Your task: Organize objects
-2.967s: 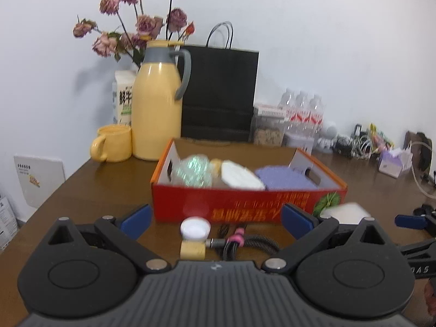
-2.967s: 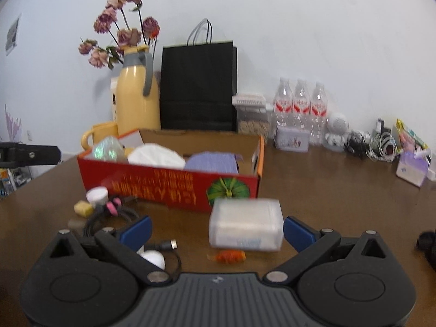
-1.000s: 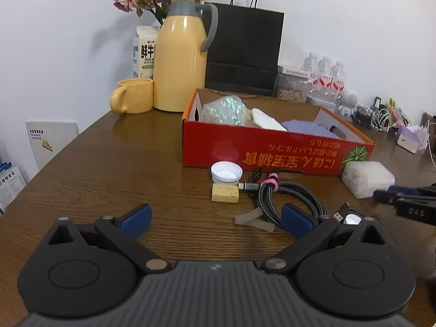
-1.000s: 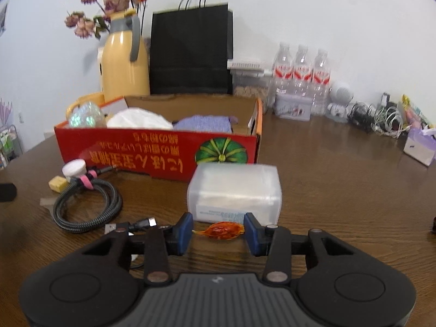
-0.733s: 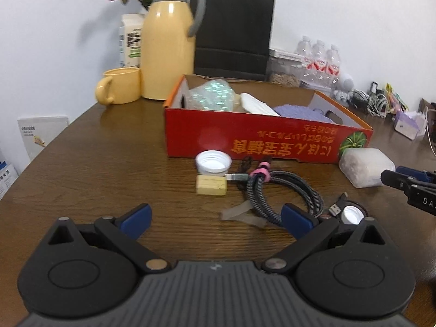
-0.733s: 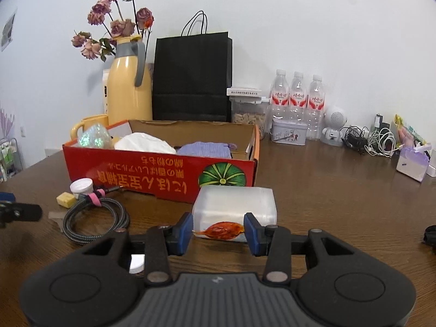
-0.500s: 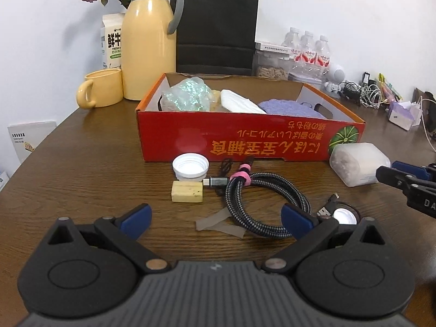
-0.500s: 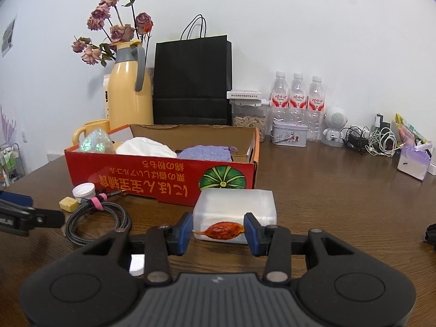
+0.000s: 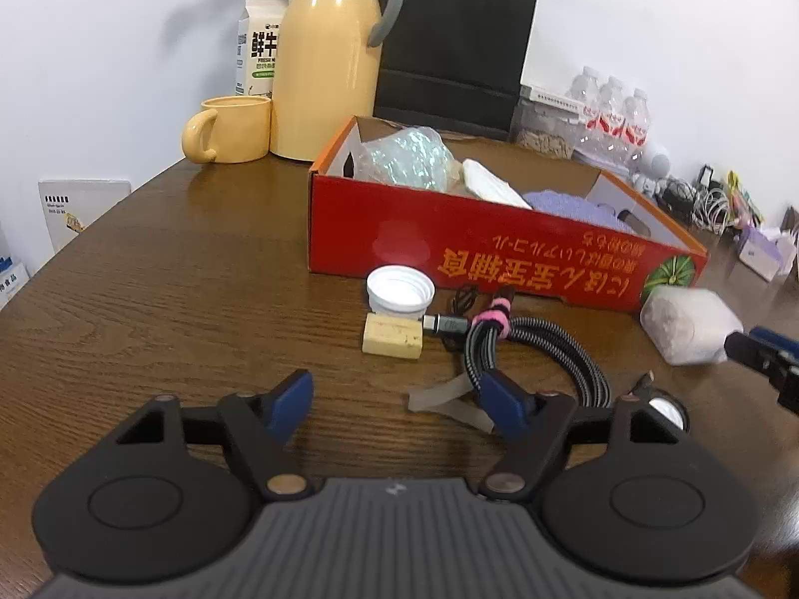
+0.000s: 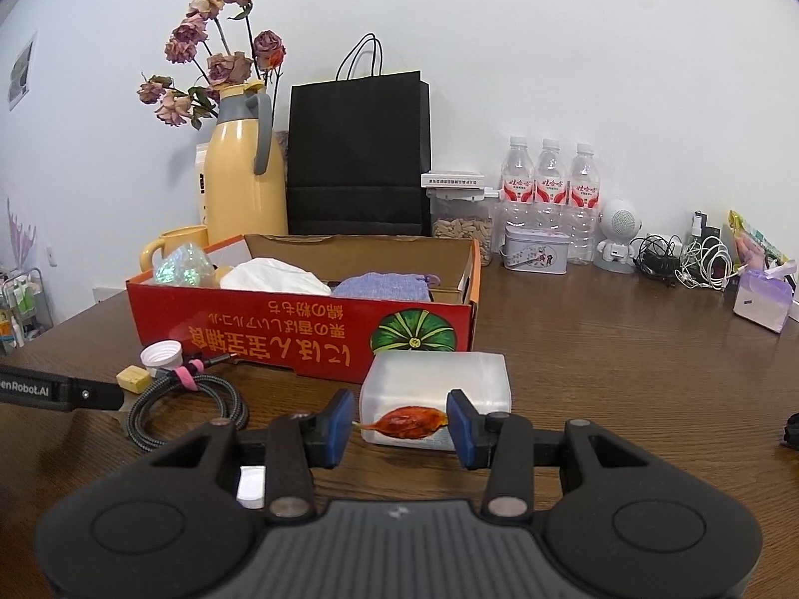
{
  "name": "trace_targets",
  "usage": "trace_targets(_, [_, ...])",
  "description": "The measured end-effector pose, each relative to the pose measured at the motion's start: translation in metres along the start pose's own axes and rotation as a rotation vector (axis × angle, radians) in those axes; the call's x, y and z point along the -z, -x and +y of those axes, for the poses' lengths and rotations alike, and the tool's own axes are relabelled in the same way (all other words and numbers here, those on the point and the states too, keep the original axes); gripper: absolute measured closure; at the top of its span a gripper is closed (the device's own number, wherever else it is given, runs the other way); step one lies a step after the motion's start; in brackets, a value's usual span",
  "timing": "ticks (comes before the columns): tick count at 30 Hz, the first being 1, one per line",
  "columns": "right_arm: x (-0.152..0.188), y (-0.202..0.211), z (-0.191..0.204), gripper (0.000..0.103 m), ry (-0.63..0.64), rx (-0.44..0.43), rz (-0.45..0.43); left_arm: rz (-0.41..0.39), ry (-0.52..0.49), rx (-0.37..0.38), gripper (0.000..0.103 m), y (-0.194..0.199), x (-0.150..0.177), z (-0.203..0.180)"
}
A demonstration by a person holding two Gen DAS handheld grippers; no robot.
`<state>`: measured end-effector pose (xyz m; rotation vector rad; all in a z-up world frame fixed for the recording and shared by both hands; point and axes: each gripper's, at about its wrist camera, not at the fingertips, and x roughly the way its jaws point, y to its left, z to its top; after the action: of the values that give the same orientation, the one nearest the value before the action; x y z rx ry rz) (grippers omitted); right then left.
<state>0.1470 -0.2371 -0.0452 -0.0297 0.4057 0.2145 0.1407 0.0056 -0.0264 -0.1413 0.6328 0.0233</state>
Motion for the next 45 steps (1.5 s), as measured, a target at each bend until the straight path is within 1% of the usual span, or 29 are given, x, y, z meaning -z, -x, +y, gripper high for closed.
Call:
trace_targets(4, [0.000, 0.000, 0.000, 0.063, 0.000, 0.000, 0.001, 0.014, -0.018, 0.008, 0.031, -0.005, 0.002, -0.003])
trace_targets(6, [0.000, 0.000, 0.000, 0.063, -0.001, 0.002, 0.003, 0.008, -0.034, 0.012, 0.039, -0.007, 0.002, -0.005])
trace_targets(8, [0.000, -0.001, 0.000, 0.063, -0.001, 0.002, 0.004, 0.005, -0.044, 0.031, 0.056, -0.009, 0.001, -0.006])
trace_targets(9, [0.000, -0.001, 0.000, 0.063, -0.001, 0.002, 0.004, 0.003, -0.047, 0.040, 0.061, -0.010, 0.001, -0.006])
trace_targets(10, [0.000, -0.001, 0.000, 0.063, -0.002, 0.002, 0.004, 0.003, -0.048, 0.054, 0.074, -0.010, 0.001, -0.006])
trace_targets(11, [0.000, -0.001, 0.000, 0.063, -0.002, 0.001, 0.005, 0.005, -0.049, 0.071, 0.084, -0.011, 0.001, -0.006])
trace_targets(12, [0.000, -0.001, 0.000, 0.063, -0.002, 0.002, 0.005, 0.005, -0.051, 0.075, 0.084, -0.011, 0.002, -0.006])
trace_targets(14, [0.000, -0.001, 0.000, 0.063, -0.002, 0.002, 0.005, -0.005, -0.058, 0.072, 0.093, -0.010, 0.002, -0.007])
trace_targets(19, [0.000, 0.000, 0.000, 0.063, -0.002, 0.002, 0.004, -0.032, -0.054, 0.079, 0.096, -0.005, 0.003, -0.007])
trace_targets(26, [0.001, 0.000, 0.000, 0.063, -0.001, 0.007, -0.003, -0.091, -0.070, 0.071, 0.097, 0.011, 0.003, -0.008])
trace_targets(31, [0.000, 0.000, 0.004, 0.063, 0.010, 0.002, -0.004, -0.153, -0.083, 0.088, 0.098, 0.026, -0.006, -0.009])
trace_targets(34, [-0.004, -0.001, 0.009, 0.063, 0.017, -0.008, -0.007, -0.195, -0.097, 0.099, 0.098, 0.035, -0.017, -0.013])
trace_targets(36, [-0.010, 0.000, 0.013, 0.063, 0.022, -0.024, -0.024, -0.223, -0.099, 0.105, 0.098, 0.037, -0.028, -0.015])
trace_targets(41, [-0.035, -0.001, 0.028, 0.063, 0.054, -0.065, -0.074, -0.274, -0.101, 0.143, 0.098, 0.036, -0.061, -0.028])
trace_targets(45, [-0.056, -0.011, 0.041, 0.063, 0.079, -0.077, -0.112, -0.317, -0.106, 0.162, 0.098, 0.030, -0.084, -0.042])
